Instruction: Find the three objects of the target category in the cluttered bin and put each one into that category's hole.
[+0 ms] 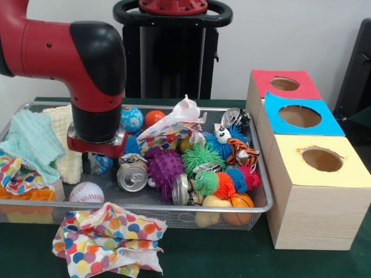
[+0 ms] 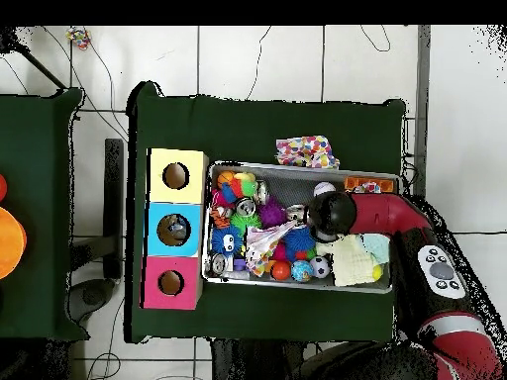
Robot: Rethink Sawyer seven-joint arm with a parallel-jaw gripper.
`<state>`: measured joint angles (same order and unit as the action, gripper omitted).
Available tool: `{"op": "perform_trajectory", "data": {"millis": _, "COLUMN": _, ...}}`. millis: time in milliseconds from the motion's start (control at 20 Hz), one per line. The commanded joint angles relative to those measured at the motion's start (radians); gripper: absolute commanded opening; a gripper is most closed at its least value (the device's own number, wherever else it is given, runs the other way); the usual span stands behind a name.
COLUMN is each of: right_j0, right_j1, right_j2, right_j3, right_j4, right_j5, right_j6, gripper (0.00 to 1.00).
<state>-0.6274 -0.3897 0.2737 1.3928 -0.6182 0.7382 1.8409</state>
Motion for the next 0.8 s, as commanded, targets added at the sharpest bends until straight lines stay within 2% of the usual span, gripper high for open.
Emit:
{"op": "perform_trajectory", "data": {"millis": 50, "right_j0": 0.049, "right_j1": 0.055, "right_j2": -0.073, "right_j3": 0.000, "right_j4": -0.113, "right_j5": 0.022, "right_j6": -0.058, "gripper": 1.00}}
{"op": "perform_trajectory", "data": {"millis": 400, "right_j0": 0.062, "right_j1": 0.068, "right_j2": -0.089, "right_j3": -0.012, "right_j4": -0.089, "right_j5": 0.037, "right_j6": -0.070, "gripper": 1.00}}
{"op": "perform_trajectory", "data": {"millis": 650, "right_j0": 0.010, "right_j1": 0.086, "right_j2": -0.035, "right_j3": -0.001, "right_j4": -0.031, "right_j5": 0.113, "right_j6": -0.180, "gripper": 1.00}}
{"op": "perform_trajectory", "data": {"millis": 800, "right_j0": -0.003, "right_j1": 0.101, "right_j2": -0.029, "right_j3": -0.008, "right_j4": -0.014, "right_j5": 0.163, "right_j6": -0.207, "gripper": 1.00}}
